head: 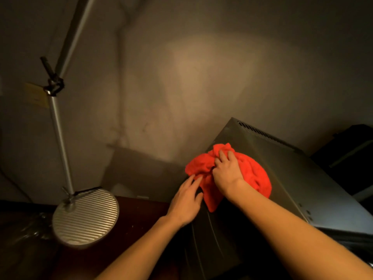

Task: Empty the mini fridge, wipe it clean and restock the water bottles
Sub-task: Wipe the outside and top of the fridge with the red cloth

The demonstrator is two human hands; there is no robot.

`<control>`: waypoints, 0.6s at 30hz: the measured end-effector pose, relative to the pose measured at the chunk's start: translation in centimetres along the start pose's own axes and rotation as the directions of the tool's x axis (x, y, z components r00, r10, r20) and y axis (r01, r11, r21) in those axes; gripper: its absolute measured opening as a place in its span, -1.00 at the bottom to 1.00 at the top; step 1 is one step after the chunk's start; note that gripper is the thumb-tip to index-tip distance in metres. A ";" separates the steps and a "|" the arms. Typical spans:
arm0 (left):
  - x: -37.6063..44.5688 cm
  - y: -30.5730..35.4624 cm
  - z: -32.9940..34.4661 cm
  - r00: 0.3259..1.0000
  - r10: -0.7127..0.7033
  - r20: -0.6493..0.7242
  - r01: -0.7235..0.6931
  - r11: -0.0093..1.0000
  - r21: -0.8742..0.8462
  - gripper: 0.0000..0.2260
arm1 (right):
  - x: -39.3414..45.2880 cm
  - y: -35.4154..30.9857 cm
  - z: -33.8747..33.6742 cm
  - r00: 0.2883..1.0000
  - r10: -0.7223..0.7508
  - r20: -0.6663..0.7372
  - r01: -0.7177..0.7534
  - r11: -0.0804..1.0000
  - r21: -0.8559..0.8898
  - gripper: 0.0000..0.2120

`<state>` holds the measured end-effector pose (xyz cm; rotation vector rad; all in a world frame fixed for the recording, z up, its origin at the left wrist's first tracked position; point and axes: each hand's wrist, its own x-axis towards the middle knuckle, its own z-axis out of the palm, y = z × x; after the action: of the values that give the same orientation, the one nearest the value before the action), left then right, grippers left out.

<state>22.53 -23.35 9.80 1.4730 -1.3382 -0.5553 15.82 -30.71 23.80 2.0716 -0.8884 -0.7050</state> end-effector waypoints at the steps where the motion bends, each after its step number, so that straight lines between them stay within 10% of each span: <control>1: -0.6 -0.3 0.1 0.999 -0.033 0.009 0.033 0.999 0.019 -0.49 | -0.6 -0.7 0.9 0.999 -0.037 -0.015 0.037 0.999 0.032 -0.58; 18: -11.9 -0.3 3.5 0.959 -0.150 0.241 0.146 0.989 0.036 -0.52 | -15.6 -8.4 4.7 0.963 -0.212 0.165 0.226 0.971 -0.073 -0.50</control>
<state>16.46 -13.79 4.82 1.5671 -1.4299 -0.8451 6.00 -16.72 17.25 2.0738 -0.7021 -1.0196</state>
